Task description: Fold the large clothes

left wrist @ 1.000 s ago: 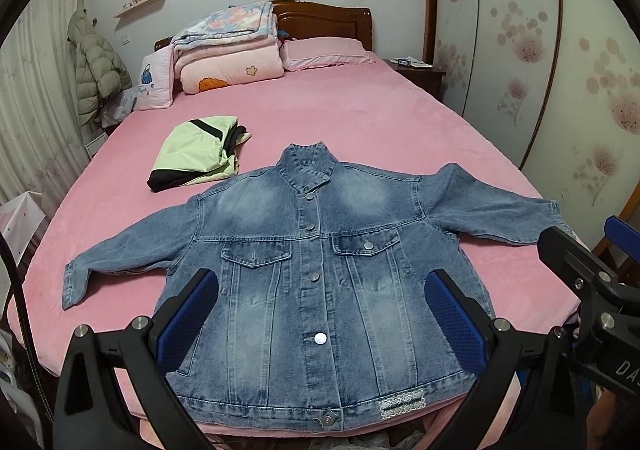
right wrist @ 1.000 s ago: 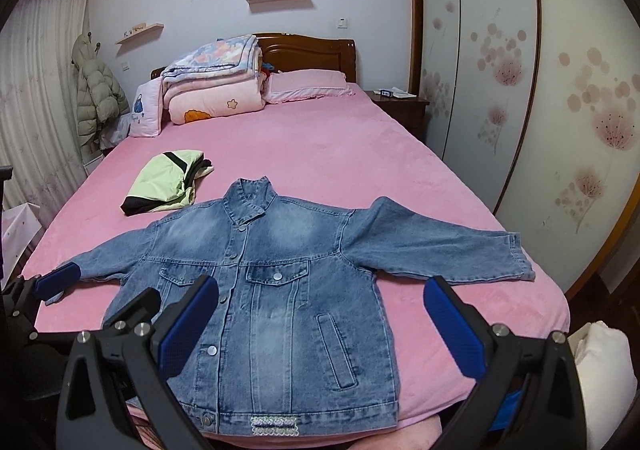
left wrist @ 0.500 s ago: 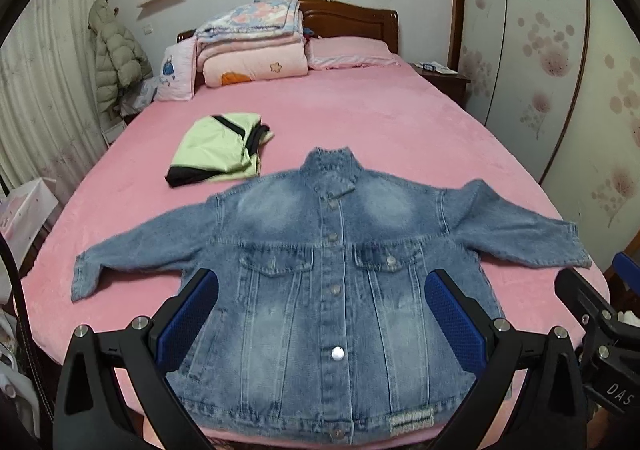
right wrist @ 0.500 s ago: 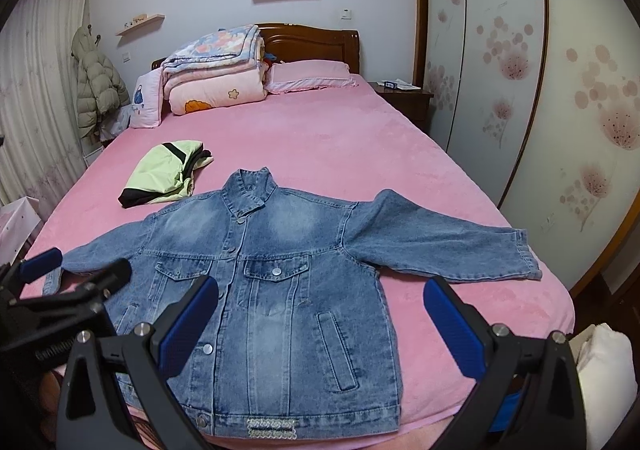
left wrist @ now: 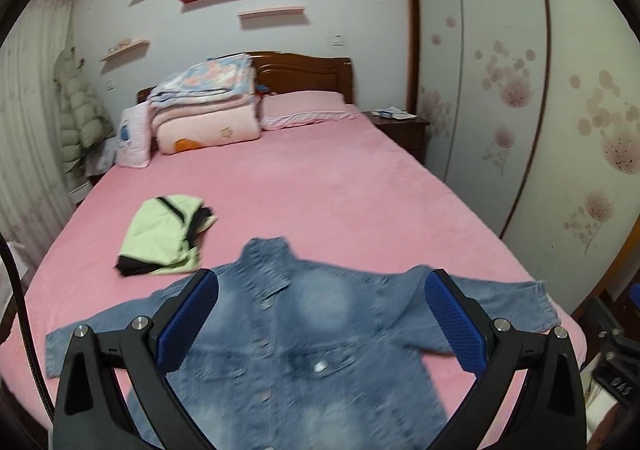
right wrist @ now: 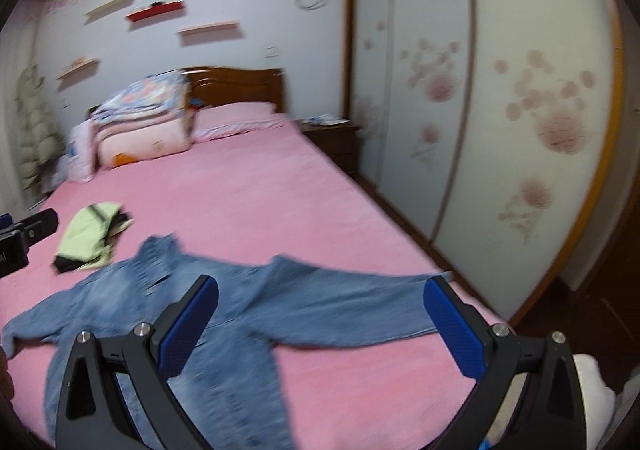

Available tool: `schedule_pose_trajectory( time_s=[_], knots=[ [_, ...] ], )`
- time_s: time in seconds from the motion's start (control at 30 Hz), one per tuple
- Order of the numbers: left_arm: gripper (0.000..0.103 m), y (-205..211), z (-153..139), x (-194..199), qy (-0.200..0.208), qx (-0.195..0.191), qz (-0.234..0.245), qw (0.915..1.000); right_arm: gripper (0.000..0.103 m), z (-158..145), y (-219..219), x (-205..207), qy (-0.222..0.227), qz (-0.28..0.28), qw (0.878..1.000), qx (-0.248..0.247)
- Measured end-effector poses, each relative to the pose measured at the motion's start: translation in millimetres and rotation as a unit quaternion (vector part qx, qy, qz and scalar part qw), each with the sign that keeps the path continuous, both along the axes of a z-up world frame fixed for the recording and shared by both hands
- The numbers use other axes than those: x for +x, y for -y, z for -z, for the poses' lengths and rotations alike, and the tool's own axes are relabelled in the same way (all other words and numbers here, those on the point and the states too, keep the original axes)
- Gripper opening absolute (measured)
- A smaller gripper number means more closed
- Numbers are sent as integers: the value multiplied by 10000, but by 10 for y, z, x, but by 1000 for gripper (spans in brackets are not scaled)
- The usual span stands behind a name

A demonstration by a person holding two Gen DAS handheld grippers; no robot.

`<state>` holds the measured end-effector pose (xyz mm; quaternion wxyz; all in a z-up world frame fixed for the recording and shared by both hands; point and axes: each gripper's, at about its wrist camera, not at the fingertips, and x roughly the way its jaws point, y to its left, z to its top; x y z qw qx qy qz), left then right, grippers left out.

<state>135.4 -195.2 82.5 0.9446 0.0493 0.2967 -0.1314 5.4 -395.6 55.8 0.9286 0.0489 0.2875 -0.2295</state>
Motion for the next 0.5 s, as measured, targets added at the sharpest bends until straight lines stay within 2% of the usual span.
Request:
schedule_pose_trajectory(
  time_s=[0.1, 0.2, 0.33, 0.5],
  knots=[
    [102, 368, 183, 213, -127, 102, 111, 9998, 103, 72, 402, 21, -42, 300, 9995, 57],
    [102, 731, 508, 436, -367, 126, 272, 9989, 103, 263, 804, 61, -201, 640, 9977, 121],
    [102, 1177, 1121, 685, -796, 225, 485, 9954, 103, 720, 1369, 96, -521, 1012, 9919, 572],
    [102, 1519, 1761, 808, -1000, 449, 566, 9924, 100, 1304, 1769, 66, -863, 1293, 9830, 978]
  ],
)
